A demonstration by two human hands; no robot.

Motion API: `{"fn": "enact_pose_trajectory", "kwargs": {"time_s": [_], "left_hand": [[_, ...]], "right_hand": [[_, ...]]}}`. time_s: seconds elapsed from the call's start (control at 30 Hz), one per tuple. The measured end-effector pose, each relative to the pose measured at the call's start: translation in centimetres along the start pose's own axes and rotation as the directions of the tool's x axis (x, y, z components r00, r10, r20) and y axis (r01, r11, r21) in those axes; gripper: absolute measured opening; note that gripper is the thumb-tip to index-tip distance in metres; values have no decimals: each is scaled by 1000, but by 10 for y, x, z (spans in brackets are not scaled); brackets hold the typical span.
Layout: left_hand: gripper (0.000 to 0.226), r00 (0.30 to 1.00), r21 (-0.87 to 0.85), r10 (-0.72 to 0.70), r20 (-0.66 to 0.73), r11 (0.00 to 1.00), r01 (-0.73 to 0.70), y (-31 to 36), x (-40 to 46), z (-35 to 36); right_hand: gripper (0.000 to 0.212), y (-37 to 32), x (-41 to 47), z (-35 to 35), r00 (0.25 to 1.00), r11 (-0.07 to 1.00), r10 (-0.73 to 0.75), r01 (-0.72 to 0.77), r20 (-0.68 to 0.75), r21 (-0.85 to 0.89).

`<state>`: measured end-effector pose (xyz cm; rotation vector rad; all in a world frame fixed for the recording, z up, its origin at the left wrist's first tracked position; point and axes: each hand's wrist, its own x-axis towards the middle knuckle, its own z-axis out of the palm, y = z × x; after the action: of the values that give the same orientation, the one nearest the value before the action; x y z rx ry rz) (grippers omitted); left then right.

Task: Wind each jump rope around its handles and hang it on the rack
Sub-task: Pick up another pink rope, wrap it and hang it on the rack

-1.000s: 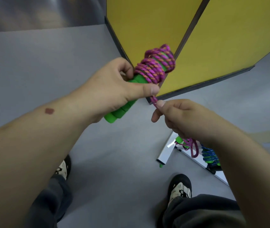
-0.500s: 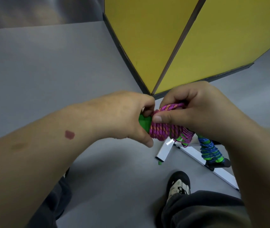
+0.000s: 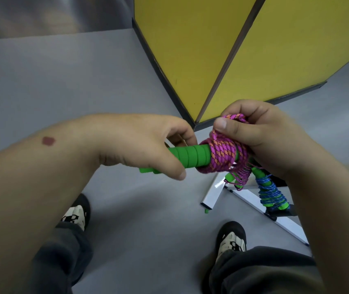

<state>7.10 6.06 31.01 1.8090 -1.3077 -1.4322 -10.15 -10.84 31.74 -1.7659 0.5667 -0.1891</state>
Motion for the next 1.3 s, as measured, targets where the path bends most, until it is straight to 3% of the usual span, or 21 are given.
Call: {"fn": "enact_pose_trajectory", "kwargs": {"time_s": [0.17,0.33,0.47,0.6,0.73,0.9,1.0,1.17,1.3], "left_hand": [[28,977,-49,-75,-197,997,67,-6,5,0],[26,925,-36,-60,-374,998,50,-4,9,-1],[30,930,-8,-43,-365,999,43,3,7,3],[25,950,205,49,-307,979,16,11,11,14],[31,963,305,118,-242,952,-40,17,11,16],[48,900,93,181,-397,983,-156,13,6,8],[48,869,-35,191,-457,972,-232,10,6,4],[45,858,-384,214,-467,825,-415,5,13,6],[46,817,-463,204,-540,738,-491,14,18,17]], "right_hand": [[15,-9,-5,2,988,975,-151,143,-39,-168],[10,-19,-13,4,980,940,-135,173,143,-296],[12,-21,-15,5,974,944,-142,188,179,-270],[15,-21,-13,5,979,973,-119,148,166,-176],[11,-19,-9,4,987,960,-125,148,105,-239],[15,-7,-1,1,999,999,38,-38,16,20],[12,-5,1,8,999,992,44,-41,-26,117],[12,-3,3,16,989,996,-3,16,-147,84],[11,-4,2,27,988,988,-6,29,-152,155]]}}
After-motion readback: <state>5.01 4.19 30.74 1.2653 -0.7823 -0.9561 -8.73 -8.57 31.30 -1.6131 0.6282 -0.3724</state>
